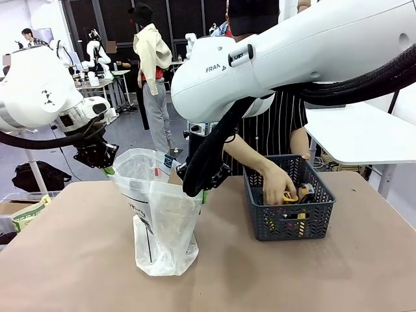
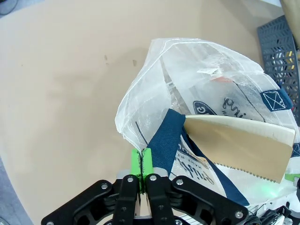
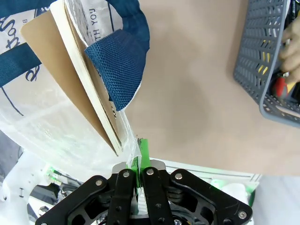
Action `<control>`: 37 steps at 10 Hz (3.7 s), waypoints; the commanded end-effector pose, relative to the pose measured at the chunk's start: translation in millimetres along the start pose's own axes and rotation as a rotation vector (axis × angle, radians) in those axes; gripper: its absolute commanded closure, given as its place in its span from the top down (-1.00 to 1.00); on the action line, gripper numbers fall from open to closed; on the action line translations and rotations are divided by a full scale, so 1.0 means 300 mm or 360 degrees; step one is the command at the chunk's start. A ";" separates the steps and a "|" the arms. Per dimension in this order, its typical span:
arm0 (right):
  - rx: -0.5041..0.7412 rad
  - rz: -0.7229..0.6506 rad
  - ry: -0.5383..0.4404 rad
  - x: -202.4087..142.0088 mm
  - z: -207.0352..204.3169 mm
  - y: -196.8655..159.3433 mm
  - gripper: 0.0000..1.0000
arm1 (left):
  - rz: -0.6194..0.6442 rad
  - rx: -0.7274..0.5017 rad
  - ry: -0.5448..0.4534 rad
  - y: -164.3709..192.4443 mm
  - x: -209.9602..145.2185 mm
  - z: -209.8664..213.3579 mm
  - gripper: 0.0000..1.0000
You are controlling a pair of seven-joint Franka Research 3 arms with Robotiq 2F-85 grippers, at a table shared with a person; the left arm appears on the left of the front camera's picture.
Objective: Transfer purchased items from the store into the shopping bag.
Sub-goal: Move the Reusable shopping bag to the right side of the table.
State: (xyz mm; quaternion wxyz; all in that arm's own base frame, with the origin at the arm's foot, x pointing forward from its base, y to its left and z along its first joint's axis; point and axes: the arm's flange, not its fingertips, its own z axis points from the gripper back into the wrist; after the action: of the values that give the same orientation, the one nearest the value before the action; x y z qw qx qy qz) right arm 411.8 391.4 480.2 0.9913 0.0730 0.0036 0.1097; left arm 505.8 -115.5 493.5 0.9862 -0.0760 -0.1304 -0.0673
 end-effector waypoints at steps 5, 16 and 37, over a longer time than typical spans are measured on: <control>0.0022 0.0010 0.0002 -0.014 -0.001 -0.014 -1.00 | 0.0012 -0.0003 -0.0025 0.009 -0.013 0.004 -1.00; 0.0022 0.0010 0.0002 -0.014 -0.001 -0.014 -1.00 | 0.0012 -0.0003 -0.0025 0.009 -0.013 0.004 -1.00; 0.0022 0.0010 0.0002 -0.014 -0.001 -0.014 -1.00 | 0.0012 -0.0003 -0.0025 0.009 -0.013 0.004 -1.00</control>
State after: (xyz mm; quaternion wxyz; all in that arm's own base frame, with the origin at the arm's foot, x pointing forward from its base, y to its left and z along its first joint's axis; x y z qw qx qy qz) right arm 412.0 391.3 480.2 0.9913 0.0730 0.0035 0.1096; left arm 505.9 -115.1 493.9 0.9862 -0.0761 -0.1312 -0.0669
